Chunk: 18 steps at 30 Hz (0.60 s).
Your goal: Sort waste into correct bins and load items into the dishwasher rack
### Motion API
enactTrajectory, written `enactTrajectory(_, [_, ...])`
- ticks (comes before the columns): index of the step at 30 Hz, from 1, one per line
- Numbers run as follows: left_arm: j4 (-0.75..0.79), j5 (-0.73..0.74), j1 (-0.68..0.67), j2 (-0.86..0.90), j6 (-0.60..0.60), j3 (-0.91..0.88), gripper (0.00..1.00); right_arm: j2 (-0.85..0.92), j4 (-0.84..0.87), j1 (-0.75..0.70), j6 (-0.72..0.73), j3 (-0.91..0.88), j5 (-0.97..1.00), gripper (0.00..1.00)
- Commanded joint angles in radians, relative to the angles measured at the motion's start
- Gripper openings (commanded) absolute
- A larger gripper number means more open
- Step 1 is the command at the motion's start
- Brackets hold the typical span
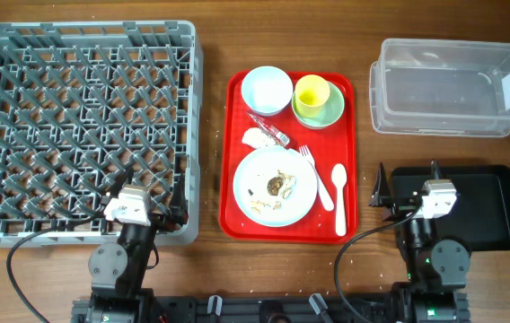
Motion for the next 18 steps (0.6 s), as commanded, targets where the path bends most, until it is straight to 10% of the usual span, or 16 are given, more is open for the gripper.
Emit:
enactTrajectory(1, [-0.003,0.019,-0.005,-0.007,0.016,-0.005,1.00,0.005,0.003,0.001,0.011,-0.001,-0.014,1.00])
enactTrajectory(7, [0.051,0.264,-0.005,-0.007,-0.048,-0.005,1.00,0.005,0.003,0.001,0.011,-0.001,-0.014,1.00])
enactTrajectory(13, [0.552,0.550,-0.005,-0.007,-0.084,-0.005,1.00,0.005,0.003,0.001,0.011,-0.001,-0.013,1.00])
enactTrajectory(18, [0.595,0.315,-0.005,0.022,-0.175,0.062,1.00,0.005,0.003,0.001,0.011,-0.001,-0.013,1.00])
